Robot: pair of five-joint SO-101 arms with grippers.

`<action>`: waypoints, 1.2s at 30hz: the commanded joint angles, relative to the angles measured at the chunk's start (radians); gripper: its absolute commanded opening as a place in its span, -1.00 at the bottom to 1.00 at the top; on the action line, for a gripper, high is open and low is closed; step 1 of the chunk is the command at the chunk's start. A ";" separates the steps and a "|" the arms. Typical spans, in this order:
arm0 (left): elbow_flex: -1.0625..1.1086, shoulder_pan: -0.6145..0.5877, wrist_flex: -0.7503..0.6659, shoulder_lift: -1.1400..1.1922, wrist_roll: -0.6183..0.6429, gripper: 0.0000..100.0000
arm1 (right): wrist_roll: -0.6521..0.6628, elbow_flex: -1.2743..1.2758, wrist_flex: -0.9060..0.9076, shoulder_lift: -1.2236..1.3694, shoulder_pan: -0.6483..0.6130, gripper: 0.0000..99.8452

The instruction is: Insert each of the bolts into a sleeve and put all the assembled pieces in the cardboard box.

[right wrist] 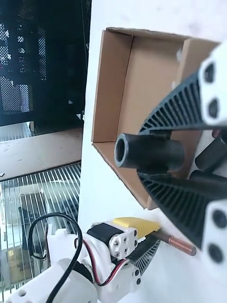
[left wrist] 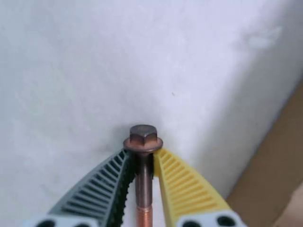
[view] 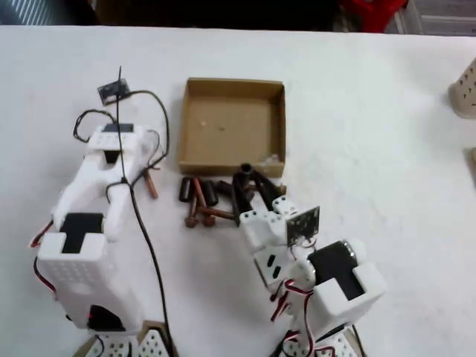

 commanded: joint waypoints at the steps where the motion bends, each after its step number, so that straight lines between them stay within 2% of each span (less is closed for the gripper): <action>1: -0.002 0.033 -0.015 -0.070 -0.003 -0.95 | -0.002 0.008 0.001 0.001 0.002 -0.97; 5: 0.002 0.093 -0.015 -0.113 -0.003 -0.95 | -0.002 0.008 0.065 0.001 -0.045 -0.97; 9: 0.051 0.134 -0.021 -0.249 -0.009 -0.95 | 0.000 0.002 0.130 0.001 -0.068 -0.97; 16: 0.167 0.140 -0.072 -0.489 -0.011 -0.95 | 0.000 -0.005 0.134 0.001 -0.067 -0.97; 23: 0.347 0.177 -0.258 -0.719 -0.011 -0.95 | 0.000 -0.009 0.136 0.001 -0.068 -0.96; 29: 0.540 0.262 -0.434 -0.940 -0.011 -0.95 | 0.000 -0.009 0.136 0.001 -0.068 -0.96; 32: 0.664 0.305 -0.555 -1.056 -0.011 -0.95 | 0.000 -0.009 0.136 0.001 -0.068 -0.96; 36: 0.852 0.364 -0.787 -1.211 -0.011 -0.95 | 0.000 -0.009 0.136 0.001 -0.068 -0.96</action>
